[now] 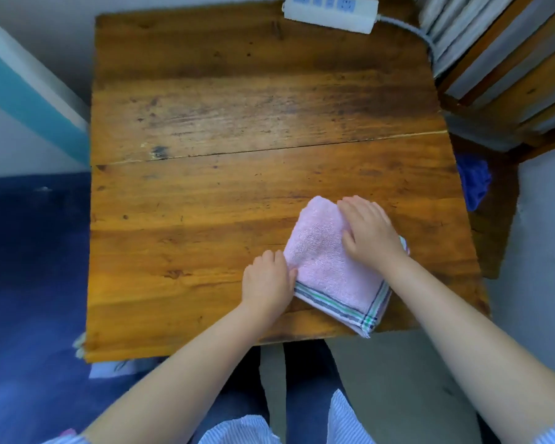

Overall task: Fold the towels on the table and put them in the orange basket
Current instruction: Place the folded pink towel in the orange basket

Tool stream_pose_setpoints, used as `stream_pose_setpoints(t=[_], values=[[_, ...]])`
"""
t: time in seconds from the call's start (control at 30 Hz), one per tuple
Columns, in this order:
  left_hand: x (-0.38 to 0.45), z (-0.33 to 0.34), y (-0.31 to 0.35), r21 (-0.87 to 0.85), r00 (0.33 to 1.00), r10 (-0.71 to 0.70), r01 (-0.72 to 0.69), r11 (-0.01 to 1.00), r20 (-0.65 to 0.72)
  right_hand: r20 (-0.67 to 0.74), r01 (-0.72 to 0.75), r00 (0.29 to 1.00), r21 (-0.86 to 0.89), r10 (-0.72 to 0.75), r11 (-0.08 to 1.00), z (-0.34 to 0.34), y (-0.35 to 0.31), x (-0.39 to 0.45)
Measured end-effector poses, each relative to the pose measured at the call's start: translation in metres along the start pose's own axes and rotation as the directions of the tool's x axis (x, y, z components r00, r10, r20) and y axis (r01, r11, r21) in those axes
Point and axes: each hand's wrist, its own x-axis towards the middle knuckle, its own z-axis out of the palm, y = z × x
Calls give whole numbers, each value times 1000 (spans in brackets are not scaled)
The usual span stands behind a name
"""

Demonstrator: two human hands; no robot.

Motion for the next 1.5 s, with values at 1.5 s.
stream_pose_setpoints(t=[1.5], values=[[-689,113,-146,-621,85,-940,730,284,-330,264,971,-160,215,-951,-103,81,-485,-414]])
